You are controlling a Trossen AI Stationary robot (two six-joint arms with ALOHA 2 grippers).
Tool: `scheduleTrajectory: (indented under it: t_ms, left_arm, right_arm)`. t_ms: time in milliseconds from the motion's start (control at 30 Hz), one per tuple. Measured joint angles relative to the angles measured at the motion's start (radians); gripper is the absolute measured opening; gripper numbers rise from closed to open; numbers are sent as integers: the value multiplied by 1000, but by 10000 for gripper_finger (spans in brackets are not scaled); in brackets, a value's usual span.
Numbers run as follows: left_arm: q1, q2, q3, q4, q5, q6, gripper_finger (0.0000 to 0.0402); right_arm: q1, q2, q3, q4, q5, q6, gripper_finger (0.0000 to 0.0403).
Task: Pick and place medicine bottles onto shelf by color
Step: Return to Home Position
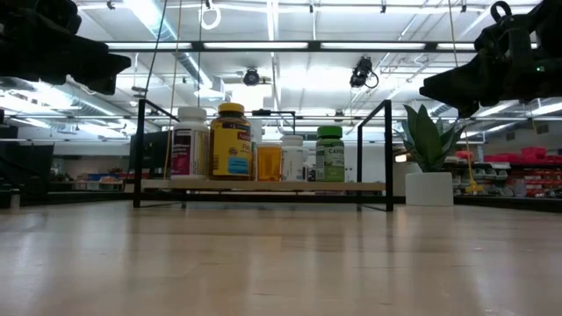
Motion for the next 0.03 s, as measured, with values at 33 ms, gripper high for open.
scheduleTrajectory:
  t_ms: [33]
  left_arm:
    - [0,0,0,0,0,0,181]
  right_arm:
    - [0,0,0,0,0,0,144]
